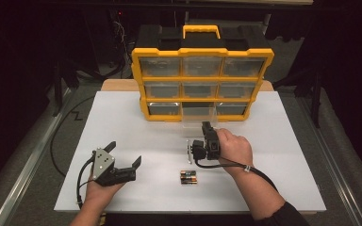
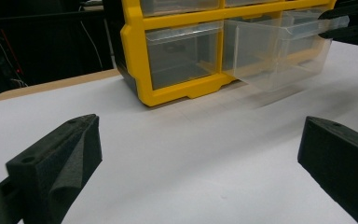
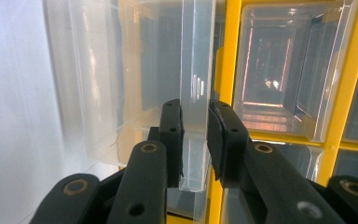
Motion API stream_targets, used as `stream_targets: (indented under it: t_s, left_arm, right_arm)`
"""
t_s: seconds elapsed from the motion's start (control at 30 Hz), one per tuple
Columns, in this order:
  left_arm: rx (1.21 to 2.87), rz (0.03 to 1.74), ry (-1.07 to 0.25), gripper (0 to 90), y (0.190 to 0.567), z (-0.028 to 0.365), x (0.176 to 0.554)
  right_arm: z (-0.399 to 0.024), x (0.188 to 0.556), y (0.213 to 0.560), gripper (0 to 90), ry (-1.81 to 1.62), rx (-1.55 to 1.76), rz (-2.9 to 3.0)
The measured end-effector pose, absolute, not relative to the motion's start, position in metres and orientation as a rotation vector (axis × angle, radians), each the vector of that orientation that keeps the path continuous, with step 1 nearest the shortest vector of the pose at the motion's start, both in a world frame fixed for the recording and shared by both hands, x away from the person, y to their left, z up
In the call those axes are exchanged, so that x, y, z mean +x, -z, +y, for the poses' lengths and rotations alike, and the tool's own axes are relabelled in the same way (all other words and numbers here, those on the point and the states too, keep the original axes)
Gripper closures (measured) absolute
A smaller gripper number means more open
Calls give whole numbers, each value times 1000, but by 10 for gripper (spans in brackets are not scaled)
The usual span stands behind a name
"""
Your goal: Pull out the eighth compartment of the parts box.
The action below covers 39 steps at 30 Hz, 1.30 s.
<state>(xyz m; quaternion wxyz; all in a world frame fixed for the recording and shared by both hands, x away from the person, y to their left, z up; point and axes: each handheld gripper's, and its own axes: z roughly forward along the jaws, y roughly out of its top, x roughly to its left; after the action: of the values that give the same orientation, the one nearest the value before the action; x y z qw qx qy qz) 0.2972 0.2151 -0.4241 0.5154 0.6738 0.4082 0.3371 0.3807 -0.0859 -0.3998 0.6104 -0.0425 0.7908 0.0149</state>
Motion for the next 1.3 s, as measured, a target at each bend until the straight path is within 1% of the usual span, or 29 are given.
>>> stream_targets:
  t_s: [1.1,1.13,1.23,1.3]
  left_arm:
    - [1619,975,-805,6,424,215,297]
    - [1619,975,-805,6,424,215,297]
    - [1621,975,-805,6,424,215,297]
    - [1620,973,-806,6,424,215,297]
  right_arm:
    - [-84,375,407,765,-30,-113,1823]
    - [-84,375,407,760,-32,-112,1826]
    - [-85,374,406,685,-39,-114,1825]
    - [-86,374,404,656,-45,-112,1828]
